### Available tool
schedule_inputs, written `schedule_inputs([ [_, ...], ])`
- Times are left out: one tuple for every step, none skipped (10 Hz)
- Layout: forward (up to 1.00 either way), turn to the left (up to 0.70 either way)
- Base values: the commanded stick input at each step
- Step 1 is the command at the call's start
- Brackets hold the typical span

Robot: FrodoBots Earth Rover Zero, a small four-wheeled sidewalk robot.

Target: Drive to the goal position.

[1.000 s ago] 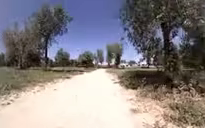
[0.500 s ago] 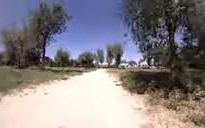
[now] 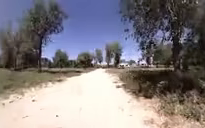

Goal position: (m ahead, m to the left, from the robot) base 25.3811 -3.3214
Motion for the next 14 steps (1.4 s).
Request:
schedule_inputs([
  [0.85,0.28],
  [0.85,0.0],
  [0.85,0.0],
  [0.85,0.0],
  [0.85,0.0],
  [0.85,0.0],
  [0.85,0.0],
  [0.85,0.0],
  [0.85,0.0],
  [0.85,0.0],
  [0.85,0.0],
  [0.85,0.0],
  [0.85,0.0],
  [0.85,0.0],
])
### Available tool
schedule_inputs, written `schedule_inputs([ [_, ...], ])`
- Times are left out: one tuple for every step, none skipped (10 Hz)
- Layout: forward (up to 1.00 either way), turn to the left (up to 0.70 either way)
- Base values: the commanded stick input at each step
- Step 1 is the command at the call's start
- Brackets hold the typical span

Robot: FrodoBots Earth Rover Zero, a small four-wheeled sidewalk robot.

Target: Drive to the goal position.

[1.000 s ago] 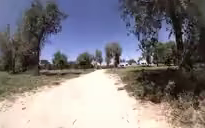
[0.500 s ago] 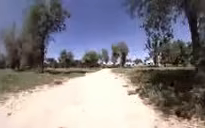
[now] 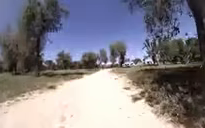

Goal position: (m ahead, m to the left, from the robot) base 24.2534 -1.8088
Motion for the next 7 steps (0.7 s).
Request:
schedule_inputs([
  [0.85,0.0],
  [0.85,-0.18],
  [0.85,-0.34],
  [0.85,-0.34],
  [0.85,-0.31],
  [0.85,-0.22],
  [0.85,-0.14],
])
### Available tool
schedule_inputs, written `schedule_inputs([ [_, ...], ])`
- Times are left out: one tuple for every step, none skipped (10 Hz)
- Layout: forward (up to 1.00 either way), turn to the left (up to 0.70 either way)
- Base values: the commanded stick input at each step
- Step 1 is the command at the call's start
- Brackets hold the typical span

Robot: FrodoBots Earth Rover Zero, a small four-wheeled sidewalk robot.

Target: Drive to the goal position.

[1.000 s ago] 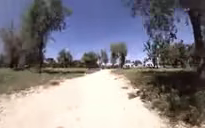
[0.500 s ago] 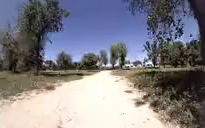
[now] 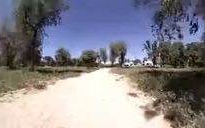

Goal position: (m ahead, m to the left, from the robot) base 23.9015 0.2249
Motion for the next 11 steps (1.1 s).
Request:
schedule_inputs([
  [0.85,-0.06],
  [0.85,0.0],
  [0.85,0.0],
  [0.85,0.0],
  [0.85,0.0],
  [0.85,0.0],
  [0.85,0.0],
  [0.85,0.0],
  [0.85,0.0],
  [0.85,0.0],
  [0.85,0.0],
])
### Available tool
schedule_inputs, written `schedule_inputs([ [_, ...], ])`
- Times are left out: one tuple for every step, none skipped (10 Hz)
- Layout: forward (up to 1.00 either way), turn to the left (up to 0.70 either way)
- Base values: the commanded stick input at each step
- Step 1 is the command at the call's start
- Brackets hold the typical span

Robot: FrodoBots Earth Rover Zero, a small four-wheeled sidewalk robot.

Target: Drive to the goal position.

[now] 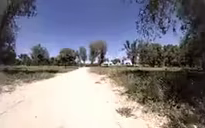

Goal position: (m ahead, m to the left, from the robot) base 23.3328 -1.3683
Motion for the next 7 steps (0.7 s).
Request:
schedule_inputs([
  [0.85,0.0],
  [0.85,0.0],
  [0.85,0.0],
  [0.85,0.19],
  [0.85,0.34],
  [0.85,0.34],
  [0.85,0.34],
])
